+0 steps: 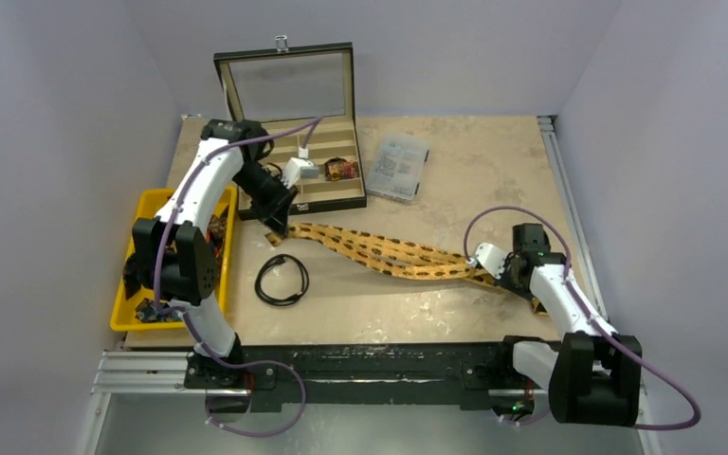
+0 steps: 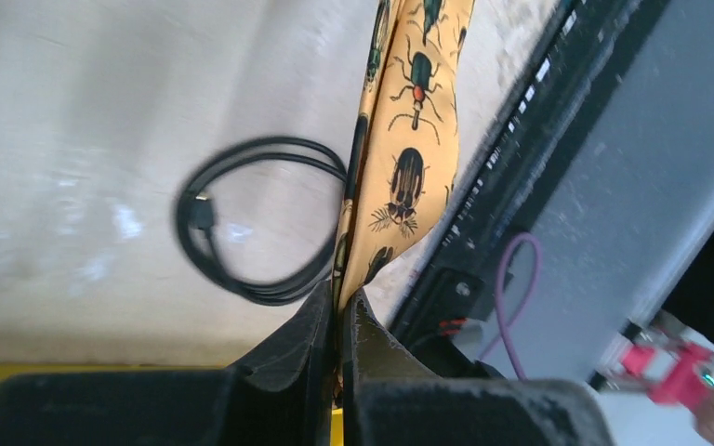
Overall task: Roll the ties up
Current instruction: Flatten out the tie at the center of the board.
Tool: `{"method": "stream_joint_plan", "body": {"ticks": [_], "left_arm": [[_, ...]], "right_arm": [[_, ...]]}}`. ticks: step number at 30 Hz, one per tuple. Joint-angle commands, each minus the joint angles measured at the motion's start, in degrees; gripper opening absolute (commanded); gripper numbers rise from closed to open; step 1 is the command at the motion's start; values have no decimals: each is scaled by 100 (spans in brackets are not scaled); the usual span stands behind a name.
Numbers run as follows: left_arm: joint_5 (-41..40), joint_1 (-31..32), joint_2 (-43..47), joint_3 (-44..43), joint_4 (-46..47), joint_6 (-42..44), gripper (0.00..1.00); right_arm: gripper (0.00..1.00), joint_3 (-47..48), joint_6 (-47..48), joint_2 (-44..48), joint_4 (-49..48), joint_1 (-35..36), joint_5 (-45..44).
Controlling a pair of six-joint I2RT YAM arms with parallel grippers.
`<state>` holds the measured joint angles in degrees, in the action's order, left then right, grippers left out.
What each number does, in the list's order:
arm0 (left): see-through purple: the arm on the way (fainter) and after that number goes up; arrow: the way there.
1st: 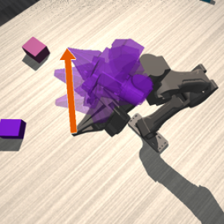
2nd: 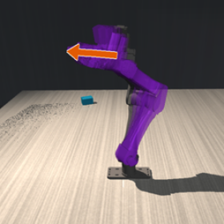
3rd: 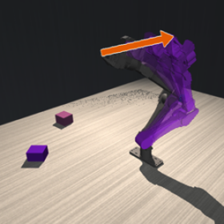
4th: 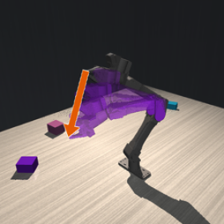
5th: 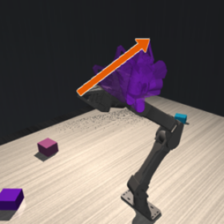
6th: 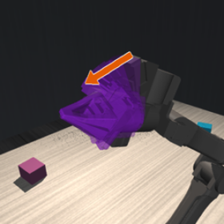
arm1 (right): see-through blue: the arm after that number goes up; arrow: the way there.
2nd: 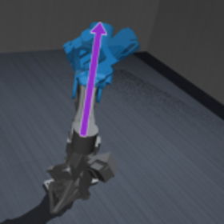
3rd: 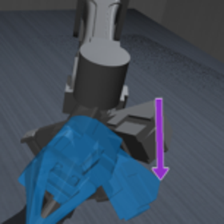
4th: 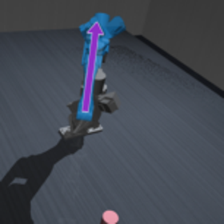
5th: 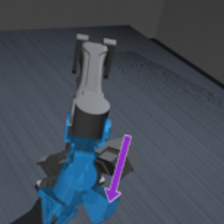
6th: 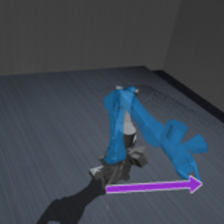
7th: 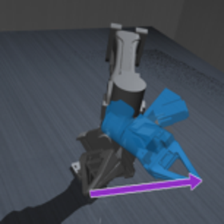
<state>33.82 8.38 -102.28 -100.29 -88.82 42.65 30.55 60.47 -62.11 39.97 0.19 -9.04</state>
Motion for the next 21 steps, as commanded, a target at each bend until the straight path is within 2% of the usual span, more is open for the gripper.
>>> {"method": "stream_joint_plan", "body": {"ticks": [1,4,7,8,9,10,13,14,17,21], "left_arm": [[-168,293,69,964,150,-89,0],[-462,318,-182,1308,695,-202,0],[-479,326,-392,1505,906,-217,0],[-448,353,-471,1545,911,-200,8],[-490,422,-531,1593,961,-245,19],[-532,442,-549,1645,1058,-310,28],[-499,428,-311,1820,1395,-392,43],[-420,384,-149,1863,1504,-393,45],[-45,203,546,2062,2053,-401,48],[263,426,1672,2697,3007,3,53]], "right_arm": [[0,493,1427,-540,-298,-984,4],[0,1175,1525,-1362,-224,-1363,299],[0,1557,1733,-1835,-244,-1396,500],[0,1646,1837,-1933,-228,-1394,537],[5,1725,1935,-2003,-157,-1392,487],[15,1802,1988,-2055,-35,-1396,444],[55,2153,1922,-2018,414,-1397,750],[60,2319,1837,-1987,619,-1409,818],[67,3021,1534,-1876,1414,-1508,1269],[70,4055,375,-2159,2018,-1548,2151]]}}
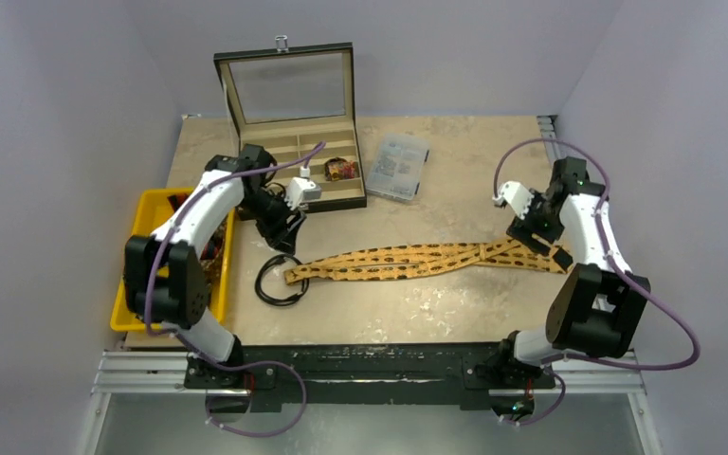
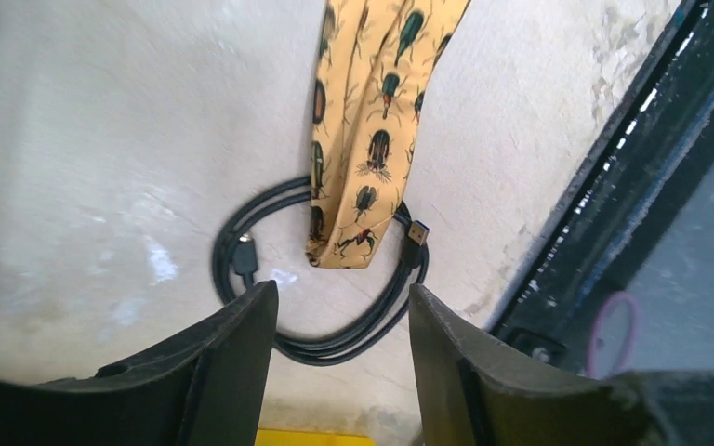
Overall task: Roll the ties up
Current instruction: Flatten out the tie at the center of the board.
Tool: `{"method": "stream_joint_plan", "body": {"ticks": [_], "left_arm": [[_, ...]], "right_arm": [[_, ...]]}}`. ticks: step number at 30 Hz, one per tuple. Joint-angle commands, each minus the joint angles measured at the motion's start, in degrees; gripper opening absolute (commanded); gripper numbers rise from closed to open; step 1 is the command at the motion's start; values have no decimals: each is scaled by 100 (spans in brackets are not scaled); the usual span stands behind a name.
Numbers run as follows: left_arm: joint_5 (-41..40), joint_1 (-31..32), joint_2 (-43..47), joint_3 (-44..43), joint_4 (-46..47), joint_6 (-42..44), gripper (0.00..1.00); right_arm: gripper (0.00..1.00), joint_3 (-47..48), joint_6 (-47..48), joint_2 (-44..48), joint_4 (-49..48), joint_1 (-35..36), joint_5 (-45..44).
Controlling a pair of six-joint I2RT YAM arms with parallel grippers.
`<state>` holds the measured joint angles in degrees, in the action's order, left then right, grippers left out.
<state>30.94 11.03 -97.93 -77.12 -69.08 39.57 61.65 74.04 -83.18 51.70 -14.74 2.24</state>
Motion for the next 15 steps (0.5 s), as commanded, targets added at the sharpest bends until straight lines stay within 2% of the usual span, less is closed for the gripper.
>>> {"method": "stream_joint_plan", "body": {"ticks": [1,5,8,15], "left_arm": [[551,323,1398,568,1298,407,55],[116,1213,1478,1078,1848,813,55],[-373,1812,1206,1208,1964,947,55],[-1152,2690,811,1361,2446,869,55]], "right_arm": [[69,1159,-1337,-241,898,-57,1184],[60,1683,-2659,-1153,885,-56,1555],[57,1686,-3526,-1456,399,-68,1417],[52,1592,-4335,-1878,-424,-168,725]]}}
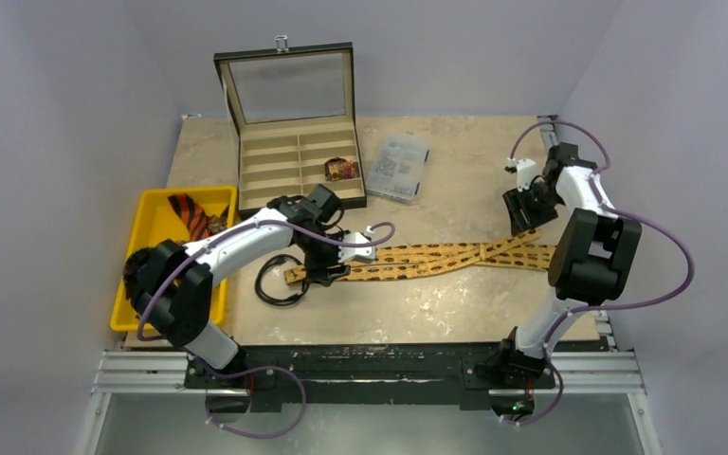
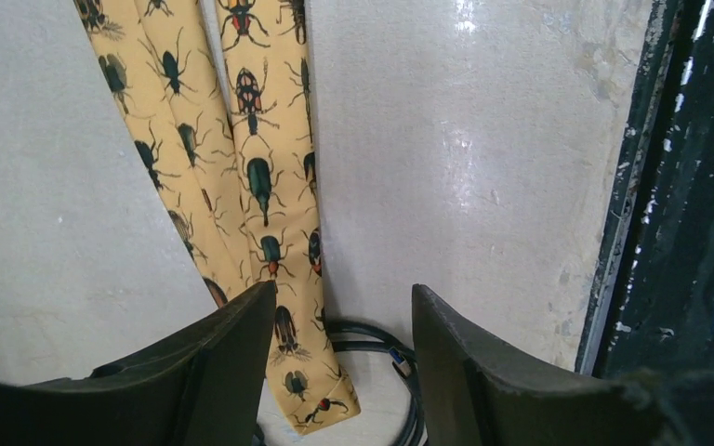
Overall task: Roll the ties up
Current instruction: Flatten out the tie at the center of the board.
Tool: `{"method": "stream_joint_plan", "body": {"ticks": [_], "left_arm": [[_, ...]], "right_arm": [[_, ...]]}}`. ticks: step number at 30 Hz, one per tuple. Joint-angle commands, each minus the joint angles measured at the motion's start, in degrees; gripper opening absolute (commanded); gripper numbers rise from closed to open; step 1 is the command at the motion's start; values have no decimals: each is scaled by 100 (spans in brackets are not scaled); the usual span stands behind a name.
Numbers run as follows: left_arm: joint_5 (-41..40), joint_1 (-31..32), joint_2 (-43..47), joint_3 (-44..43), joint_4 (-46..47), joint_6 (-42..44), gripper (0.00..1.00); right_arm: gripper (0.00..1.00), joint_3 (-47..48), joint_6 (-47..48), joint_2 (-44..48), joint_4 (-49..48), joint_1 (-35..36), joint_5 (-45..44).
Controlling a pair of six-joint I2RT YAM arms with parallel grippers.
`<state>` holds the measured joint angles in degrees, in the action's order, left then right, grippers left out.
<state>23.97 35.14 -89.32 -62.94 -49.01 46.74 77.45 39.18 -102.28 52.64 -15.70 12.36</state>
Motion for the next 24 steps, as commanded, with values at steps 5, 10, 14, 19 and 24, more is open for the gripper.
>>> {"method": "stream_joint_plan", "body": {"ticks": [5,10,14,19,24], "left_arm": [[-551,415,-214,-164,543,-76,55],[-710,479,-290,-125,691,-137,56],[-1002,553,-477,-136,714,-128,56],[-1157,569,-581,-204,677,-253,56],[-1098,574,-505,-62,823,-282,54]], "right_arm": [[47,-76,-1398,-205,-1058,-74,-624],[47,-76,-1468,-598,-1242,-81,-846],[46,-137,-1466,-859,-1372,-78,-901],[36,-467,-1372,-910,-1641,-73,-1080],[0,-605,-1305,-784,-1640,-80,-1144]]}}
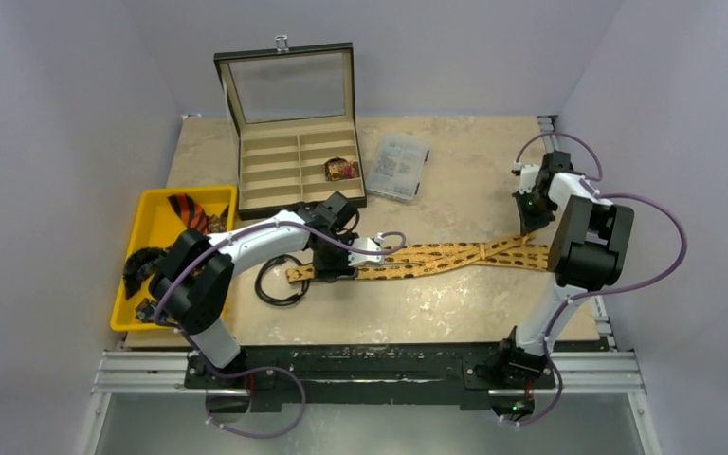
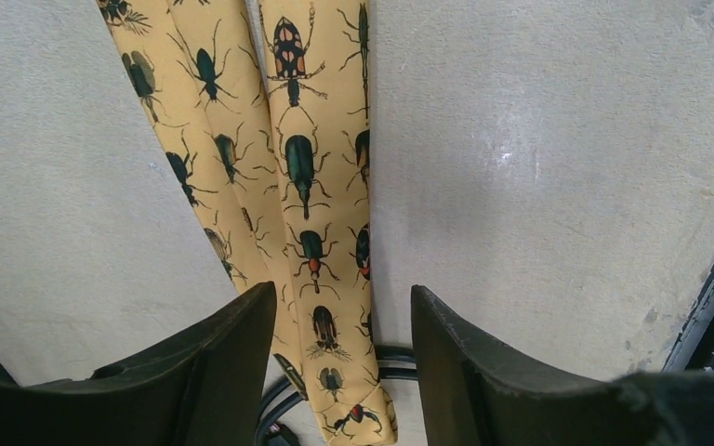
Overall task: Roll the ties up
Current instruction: Flatten out the tie at the center of the board.
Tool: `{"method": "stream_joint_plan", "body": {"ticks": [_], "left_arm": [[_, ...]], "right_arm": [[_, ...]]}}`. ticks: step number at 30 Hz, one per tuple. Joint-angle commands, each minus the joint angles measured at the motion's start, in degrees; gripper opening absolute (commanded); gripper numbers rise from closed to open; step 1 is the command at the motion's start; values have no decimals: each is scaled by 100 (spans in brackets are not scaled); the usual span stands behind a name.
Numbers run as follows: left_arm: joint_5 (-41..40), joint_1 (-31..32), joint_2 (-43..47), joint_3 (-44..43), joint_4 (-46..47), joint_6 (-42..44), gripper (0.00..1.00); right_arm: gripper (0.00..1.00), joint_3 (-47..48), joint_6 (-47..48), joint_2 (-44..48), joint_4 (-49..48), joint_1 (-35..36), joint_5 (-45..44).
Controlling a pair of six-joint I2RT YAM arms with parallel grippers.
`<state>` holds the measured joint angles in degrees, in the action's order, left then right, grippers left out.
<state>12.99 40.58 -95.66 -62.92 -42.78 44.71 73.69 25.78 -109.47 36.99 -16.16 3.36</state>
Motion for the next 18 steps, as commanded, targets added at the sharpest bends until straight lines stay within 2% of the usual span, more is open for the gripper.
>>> {"method": "stream_joint_plan", "body": {"ticks": [1,8,10,13,15,18], "left_arm": [[15,37,140,-15,249,-41,53],[-86,56,11,120,216,248,37],[-105,56,-14,149,203,299,36],[-202,56,-105,173,224,335,44],[-244,56,-183,170,247,353,45],[-334,56,-330,110,258,354,39]], "right_arm": [[0,-170,25,4,13,-31,-213],[0,200,158,642,669,-27,148],[0,203,240,821,832,-27,148],[0,179,315,1038,1046,-32,157],[0,128,348,1145,1166,-30,164],[0,2,371,1243,1267,-27,142]]}}
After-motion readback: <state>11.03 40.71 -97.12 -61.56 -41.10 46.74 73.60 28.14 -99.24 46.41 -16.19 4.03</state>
